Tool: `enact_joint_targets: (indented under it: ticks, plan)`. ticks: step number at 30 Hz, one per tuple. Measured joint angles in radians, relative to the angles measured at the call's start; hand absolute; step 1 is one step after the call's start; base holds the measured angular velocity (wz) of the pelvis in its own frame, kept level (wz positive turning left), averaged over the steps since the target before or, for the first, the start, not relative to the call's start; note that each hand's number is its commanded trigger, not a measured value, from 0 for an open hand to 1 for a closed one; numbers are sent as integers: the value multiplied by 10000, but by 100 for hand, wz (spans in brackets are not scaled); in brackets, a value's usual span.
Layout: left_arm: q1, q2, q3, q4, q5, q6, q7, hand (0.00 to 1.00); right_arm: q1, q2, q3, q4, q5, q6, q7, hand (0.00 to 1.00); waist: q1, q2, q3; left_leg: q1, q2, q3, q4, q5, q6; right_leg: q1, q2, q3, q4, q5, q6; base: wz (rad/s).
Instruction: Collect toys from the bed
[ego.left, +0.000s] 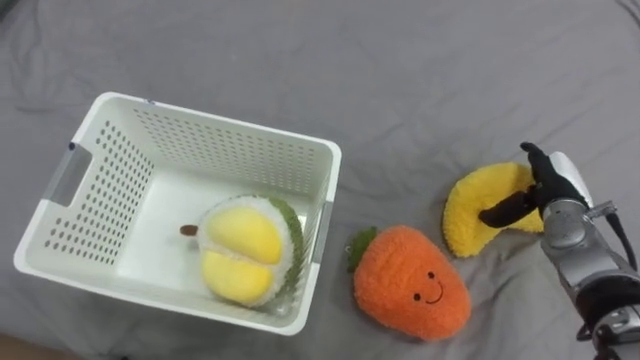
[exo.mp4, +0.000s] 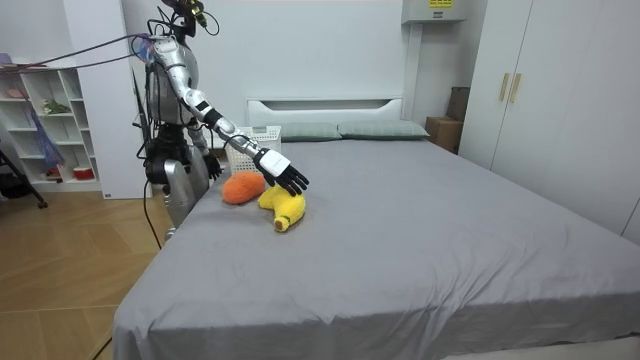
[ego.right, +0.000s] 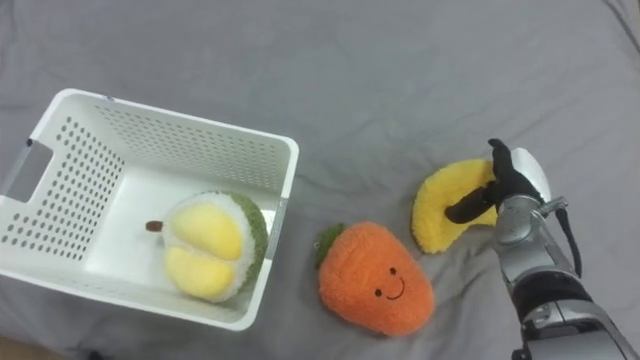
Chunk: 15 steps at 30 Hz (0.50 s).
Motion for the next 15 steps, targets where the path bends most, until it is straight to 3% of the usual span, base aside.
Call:
enact_joint_targets:
  ticks: [10,14,15]
  plan:
    - [-343,-1,-8,252,-10,9,-173,0,-260,-204,278,545,-835,5,256,0,169,8,18,-45,-7,-79,4,2,-2,-8,-17,-197,-3,0,0,2]
    - [-365,2,-55,312,-35,28,-255,0,-260,-363,1014,584,-853,102,703,0,184,8,18,-50,-9,-81,9,2,-2,-14,-21,-220,-1,0,0,0]
    - [-403,22,-234,368,-104,38,-327,0,-261,-439,1279,588,-853,168,783,9,193,7,18,-50,-11,-81,11,2,-1,-14,-24,-224,-1,0,0,0]
